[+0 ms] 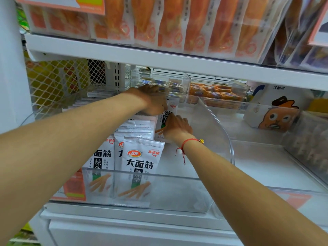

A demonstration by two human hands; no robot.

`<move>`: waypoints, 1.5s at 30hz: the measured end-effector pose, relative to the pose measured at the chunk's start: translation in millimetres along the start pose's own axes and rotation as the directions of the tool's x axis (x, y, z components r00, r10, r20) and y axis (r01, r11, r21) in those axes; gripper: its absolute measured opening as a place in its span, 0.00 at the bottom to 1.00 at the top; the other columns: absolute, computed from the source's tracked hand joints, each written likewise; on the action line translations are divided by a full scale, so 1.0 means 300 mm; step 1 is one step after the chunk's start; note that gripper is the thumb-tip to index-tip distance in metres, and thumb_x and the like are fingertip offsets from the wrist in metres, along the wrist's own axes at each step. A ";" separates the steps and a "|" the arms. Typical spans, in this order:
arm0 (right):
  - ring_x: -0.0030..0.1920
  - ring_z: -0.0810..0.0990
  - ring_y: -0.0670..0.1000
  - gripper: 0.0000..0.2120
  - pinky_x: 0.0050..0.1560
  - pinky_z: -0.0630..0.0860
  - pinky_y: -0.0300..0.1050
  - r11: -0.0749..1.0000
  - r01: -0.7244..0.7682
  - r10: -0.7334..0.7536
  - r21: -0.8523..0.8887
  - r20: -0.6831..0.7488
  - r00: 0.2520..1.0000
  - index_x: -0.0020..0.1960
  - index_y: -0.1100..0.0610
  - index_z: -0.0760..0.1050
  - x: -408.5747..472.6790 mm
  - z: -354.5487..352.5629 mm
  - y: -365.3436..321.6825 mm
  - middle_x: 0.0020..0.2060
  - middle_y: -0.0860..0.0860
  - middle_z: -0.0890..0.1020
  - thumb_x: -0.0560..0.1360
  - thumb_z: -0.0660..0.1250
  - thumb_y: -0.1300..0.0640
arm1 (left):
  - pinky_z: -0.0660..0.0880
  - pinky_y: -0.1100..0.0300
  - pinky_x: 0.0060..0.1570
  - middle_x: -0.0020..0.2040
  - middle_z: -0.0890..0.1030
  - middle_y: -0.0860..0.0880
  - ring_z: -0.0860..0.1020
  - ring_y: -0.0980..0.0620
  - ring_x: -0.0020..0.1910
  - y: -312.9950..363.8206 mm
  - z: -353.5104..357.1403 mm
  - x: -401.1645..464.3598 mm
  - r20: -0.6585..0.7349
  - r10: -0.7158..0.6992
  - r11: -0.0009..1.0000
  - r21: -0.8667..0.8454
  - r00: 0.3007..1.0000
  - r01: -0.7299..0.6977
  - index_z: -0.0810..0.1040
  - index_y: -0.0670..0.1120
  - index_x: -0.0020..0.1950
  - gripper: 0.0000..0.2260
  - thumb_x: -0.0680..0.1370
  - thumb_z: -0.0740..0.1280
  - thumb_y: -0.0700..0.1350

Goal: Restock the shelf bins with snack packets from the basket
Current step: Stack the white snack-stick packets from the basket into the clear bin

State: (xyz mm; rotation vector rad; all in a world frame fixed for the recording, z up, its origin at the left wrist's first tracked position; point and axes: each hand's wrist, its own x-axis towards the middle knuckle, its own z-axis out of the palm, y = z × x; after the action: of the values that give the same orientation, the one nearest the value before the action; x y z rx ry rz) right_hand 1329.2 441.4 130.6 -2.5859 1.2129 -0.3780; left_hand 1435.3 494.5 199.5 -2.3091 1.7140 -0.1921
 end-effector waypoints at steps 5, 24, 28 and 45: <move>0.67 0.65 0.60 0.25 0.64 0.69 0.55 0.997 0.028 -0.021 -0.069 0.108 0.994 0.70 0.55 0.62 -0.013 -0.025 0.001 0.64 0.56 0.70 0.75 0.65 0.58 | 0.58 0.50 0.71 0.76 0.59 0.46 0.56 0.45 0.74 0.038 -0.051 -0.050 0.055 -0.077 0.991 -0.105 0.996 0.082 0.62 0.51 0.75 0.21 0.81 0.47 0.48; 0.53 0.77 0.58 0.12 0.47 0.75 0.50 0.936 0.350 -0.351 -0.043 -0.208 0.913 0.55 0.52 0.78 -0.575 -0.320 0.035 0.54 0.52 0.78 0.75 0.61 0.59 | 0.75 0.57 0.50 0.54 0.82 0.55 0.78 0.51 0.55 0.274 -0.060 -0.606 -0.402 -0.541 0.655 -0.753 0.739 0.070 0.79 0.56 0.56 0.13 0.77 0.61 0.43; 0.47 0.79 0.53 0.10 0.43 0.74 0.45 0.932 0.353 -0.330 0.082 -0.213 0.920 0.51 0.48 0.80 -0.730 -0.305 0.098 0.44 0.46 0.81 0.76 0.62 0.58 | 0.76 0.57 0.47 0.51 0.82 0.55 0.79 0.53 0.49 0.384 0.013 -0.731 -0.359 -0.600 0.524 -0.852 0.715 0.011 0.79 0.57 0.52 0.09 0.78 0.62 0.45; 0.52 0.80 0.57 0.12 0.53 0.77 0.47 0.984 -0.083 -0.033 0.160 0.611 0.791 0.57 0.56 0.78 -1.195 0.446 0.530 0.55 0.57 0.81 0.75 0.62 0.61 | 0.74 0.58 0.54 0.57 0.77 0.57 0.77 0.53 0.55 0.827 0.842 -1.054 0.299 -0.321 0.280 -0.877 0.899 0.391 0.78 0.51 0.57 0.09 0.81 0.60 0.44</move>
State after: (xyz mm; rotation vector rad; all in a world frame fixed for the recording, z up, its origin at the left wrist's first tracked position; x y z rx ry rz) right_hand 1040.6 637.9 -92.3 -2.2483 0.9151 0.3368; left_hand 1178.7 761.3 -97.8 -3.4129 1.3284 1.1040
